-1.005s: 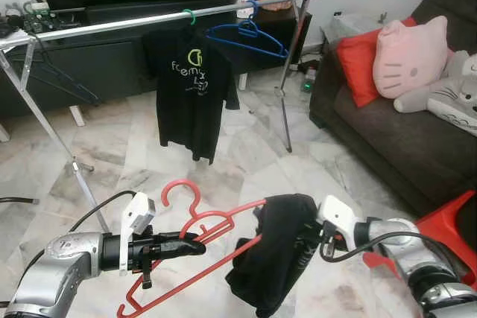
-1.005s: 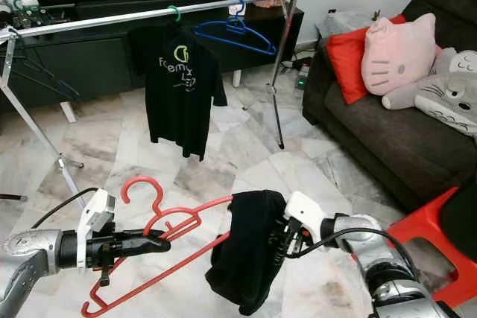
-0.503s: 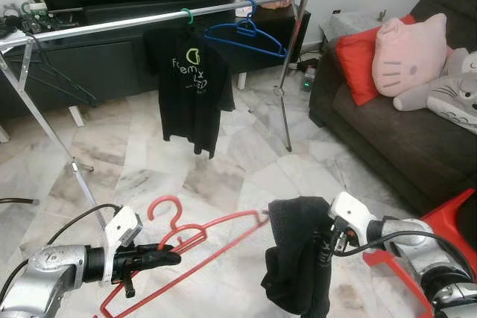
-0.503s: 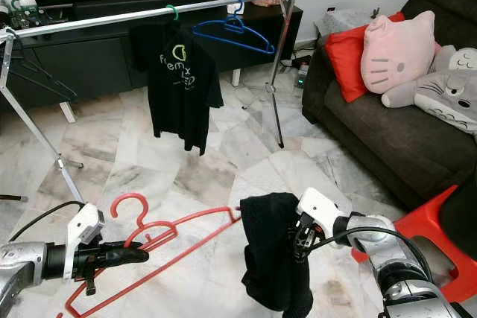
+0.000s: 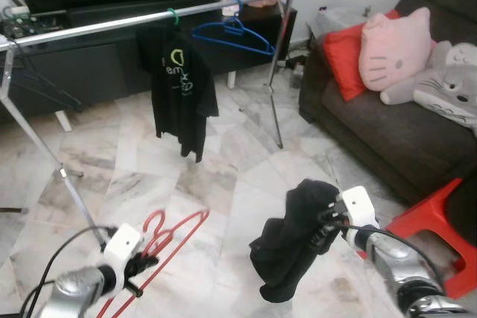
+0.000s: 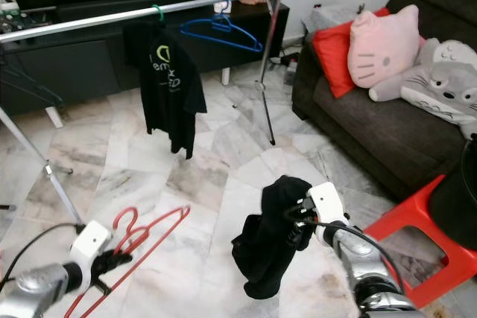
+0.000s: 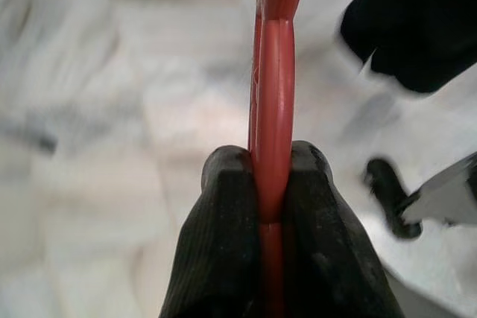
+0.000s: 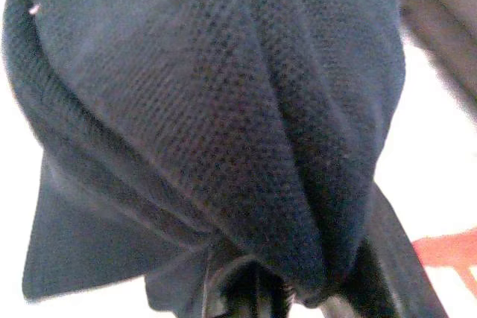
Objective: Hang hanger
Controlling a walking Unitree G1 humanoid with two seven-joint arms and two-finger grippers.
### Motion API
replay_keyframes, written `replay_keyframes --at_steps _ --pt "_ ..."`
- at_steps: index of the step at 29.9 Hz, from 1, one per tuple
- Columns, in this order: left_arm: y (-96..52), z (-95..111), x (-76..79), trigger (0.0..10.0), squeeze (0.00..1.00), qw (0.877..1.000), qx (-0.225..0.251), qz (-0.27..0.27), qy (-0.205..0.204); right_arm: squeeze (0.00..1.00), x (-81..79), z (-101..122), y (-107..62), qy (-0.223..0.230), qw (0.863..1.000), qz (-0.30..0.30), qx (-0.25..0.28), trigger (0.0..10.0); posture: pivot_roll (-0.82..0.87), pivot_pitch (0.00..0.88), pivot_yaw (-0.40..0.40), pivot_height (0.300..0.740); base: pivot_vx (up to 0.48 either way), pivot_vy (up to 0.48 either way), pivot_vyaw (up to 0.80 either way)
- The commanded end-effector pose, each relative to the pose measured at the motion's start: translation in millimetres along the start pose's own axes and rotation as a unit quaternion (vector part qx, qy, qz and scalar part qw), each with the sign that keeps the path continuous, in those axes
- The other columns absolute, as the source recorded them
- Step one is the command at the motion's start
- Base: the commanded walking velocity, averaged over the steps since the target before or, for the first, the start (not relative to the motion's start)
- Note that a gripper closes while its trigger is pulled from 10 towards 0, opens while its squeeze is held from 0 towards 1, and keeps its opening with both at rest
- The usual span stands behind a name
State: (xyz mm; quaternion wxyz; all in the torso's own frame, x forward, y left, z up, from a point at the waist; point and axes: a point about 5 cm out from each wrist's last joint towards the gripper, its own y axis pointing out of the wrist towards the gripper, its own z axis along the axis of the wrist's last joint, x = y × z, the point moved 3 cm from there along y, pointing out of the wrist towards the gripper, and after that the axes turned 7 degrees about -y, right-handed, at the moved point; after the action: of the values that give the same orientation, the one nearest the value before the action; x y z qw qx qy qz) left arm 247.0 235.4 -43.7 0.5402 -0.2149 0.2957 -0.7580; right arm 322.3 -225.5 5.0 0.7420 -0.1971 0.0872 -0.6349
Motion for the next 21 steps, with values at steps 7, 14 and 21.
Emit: replay_keyframes --at_steps 7,14,21 --pt "-2.3 -42.9 -7.2 10.0 0.00 0.993 -0.061 0.099 -0.024 0.00 -3.1 10.1 -6.8 0.035 0.992 -0.102 0.069 0.0 -0.01 0.000 0.000 0.740 0.000 0.000 0.00" --pt "-8.1 -69.8 -11.2 10.0 0.00 0.979 -0.107 0.164 -0.059 0.00 -18.0 26.4 -18.4 0.002 0.985 -0.121 0.125 10.0 -0.01 0.000 0.016 0.740 0.000 0.000 0.00" --pt "-12.3 -90.8 -1.6 10.0 0.00 0.969 -0.130 0.180 -0.111 0.00 -20.1 33.9 -20.0 0.031 0.981 -0.143 0.128 10.0 -0.02 0.000 0.017 0.740 0.000 0.000 0.00"
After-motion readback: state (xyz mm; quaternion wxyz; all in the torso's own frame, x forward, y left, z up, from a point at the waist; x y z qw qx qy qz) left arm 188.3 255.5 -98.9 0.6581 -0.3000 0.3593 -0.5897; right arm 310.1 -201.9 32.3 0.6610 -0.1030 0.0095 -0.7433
